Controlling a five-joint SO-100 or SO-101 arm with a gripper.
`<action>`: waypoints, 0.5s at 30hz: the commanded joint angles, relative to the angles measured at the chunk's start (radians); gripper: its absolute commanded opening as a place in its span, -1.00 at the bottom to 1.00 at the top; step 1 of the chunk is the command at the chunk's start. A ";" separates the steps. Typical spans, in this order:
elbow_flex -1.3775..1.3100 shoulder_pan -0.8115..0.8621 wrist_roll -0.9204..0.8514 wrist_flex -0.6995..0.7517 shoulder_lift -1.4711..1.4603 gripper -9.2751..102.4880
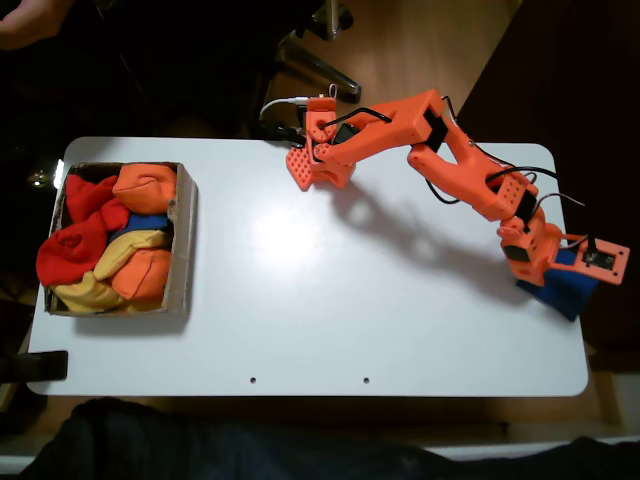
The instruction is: Grasp a bag and put it in the box.
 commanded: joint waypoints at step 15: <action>-0.043 0.052 -0.025 -0.052 -0.021 0.54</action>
